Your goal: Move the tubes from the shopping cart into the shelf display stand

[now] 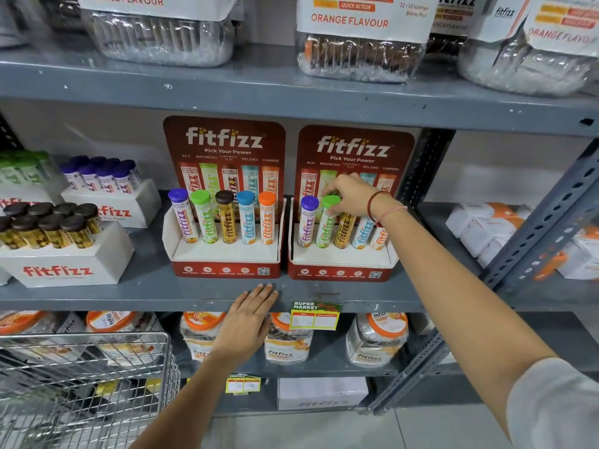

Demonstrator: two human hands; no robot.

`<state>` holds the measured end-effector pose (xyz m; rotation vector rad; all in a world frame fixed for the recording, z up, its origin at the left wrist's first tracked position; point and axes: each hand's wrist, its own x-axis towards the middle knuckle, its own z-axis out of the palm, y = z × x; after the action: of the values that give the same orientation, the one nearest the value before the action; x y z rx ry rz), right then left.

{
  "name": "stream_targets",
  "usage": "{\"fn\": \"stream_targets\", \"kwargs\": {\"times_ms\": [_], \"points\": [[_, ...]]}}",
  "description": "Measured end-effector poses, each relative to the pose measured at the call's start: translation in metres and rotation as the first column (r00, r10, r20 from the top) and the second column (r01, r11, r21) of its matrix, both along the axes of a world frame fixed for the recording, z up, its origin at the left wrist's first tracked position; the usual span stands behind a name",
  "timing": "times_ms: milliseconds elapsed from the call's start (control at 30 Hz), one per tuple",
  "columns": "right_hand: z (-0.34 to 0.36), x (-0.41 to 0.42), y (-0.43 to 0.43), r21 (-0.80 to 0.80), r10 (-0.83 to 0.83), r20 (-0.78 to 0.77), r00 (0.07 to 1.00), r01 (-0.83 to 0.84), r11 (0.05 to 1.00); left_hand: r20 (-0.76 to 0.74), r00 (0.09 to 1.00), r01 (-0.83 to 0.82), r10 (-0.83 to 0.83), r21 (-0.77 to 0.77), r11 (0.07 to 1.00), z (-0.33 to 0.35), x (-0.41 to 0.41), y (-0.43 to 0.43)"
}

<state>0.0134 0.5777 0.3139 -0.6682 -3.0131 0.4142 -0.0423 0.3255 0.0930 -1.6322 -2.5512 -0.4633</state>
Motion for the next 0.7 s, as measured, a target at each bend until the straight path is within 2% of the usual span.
{"fn": "stream_targets", "kwargs": {"times_ms": [400, 500, 633, 700], "points": [[-0.007, 0.005, -0.001, 0.007, -0.019, -0.012, 1.000, 0.019, 1.000, 0.022, 1.000, -0.005, 0.006, -0.027, 1.000, 0.003, 0.001, 0.000], [-0.006, 0.012, -0.009, 0.051, -0.013, -0.040, 0.999, 0.015, 0.999, 0.051, 0.999, -0.003, 0.005, -0.037, 0.999, 0.009, 0.001, 0.001], [0.000, 0.027, -0.033, 0.123, 0.012, -0.234, 0.972, 0.017, 0.992, 0.144, 0.989, -0.035, 0.039, -0.025, 0.999, 0.035, 0.000, 0.004], [0.011, 0.040, -0.050, 0.163, 0.026, -0.360, 0.933, 0.036, 0.986, 0.158, 0.987, -0.038, 0.029, 0.054, 0.998, 0.062, 0.000, 0.005]]}}
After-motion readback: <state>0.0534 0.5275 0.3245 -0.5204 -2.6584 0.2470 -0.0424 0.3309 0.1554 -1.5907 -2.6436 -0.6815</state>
